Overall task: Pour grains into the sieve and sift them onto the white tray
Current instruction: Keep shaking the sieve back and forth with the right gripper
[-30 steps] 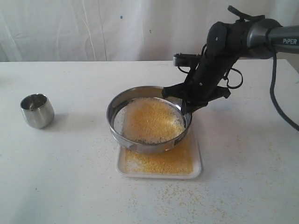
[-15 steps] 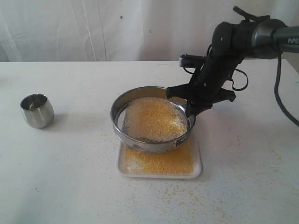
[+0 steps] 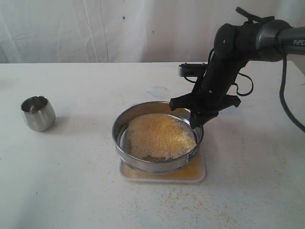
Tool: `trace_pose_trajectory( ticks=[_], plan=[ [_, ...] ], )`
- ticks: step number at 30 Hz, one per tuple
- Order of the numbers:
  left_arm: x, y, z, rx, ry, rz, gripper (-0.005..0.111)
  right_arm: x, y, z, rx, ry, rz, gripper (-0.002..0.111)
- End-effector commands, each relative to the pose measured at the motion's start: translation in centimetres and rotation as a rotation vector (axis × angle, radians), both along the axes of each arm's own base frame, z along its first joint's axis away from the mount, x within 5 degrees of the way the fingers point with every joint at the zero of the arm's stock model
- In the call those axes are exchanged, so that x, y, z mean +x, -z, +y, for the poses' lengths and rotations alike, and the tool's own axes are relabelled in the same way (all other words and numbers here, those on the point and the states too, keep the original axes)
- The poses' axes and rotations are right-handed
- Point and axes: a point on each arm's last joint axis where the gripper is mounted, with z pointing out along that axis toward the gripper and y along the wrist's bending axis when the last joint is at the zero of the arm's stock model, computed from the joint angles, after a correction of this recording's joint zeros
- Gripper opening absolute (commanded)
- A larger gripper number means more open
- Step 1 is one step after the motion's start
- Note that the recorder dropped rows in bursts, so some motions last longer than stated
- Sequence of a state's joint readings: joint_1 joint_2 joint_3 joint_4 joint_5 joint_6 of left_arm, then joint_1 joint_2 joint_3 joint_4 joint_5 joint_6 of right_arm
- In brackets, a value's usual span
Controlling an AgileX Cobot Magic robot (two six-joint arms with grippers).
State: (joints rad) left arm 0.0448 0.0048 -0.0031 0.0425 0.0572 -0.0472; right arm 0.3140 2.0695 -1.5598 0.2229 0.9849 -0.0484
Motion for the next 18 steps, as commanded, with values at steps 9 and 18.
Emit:
trace_pose_trajectory(
  ticks=[9,18],
  plan=[
    [0.0,0.0,0.0,-0.007,0.0,-0.007,0.0,0.9,-1.7,0.0,0.01,-0.003,-0.125,0.0],
    [0.0,0.0,0.0,-0.007,0.0,-0.007,0.0,-0.5,-1.2,0.1,0.021,0.0,0.021,0.0]
  ],
)
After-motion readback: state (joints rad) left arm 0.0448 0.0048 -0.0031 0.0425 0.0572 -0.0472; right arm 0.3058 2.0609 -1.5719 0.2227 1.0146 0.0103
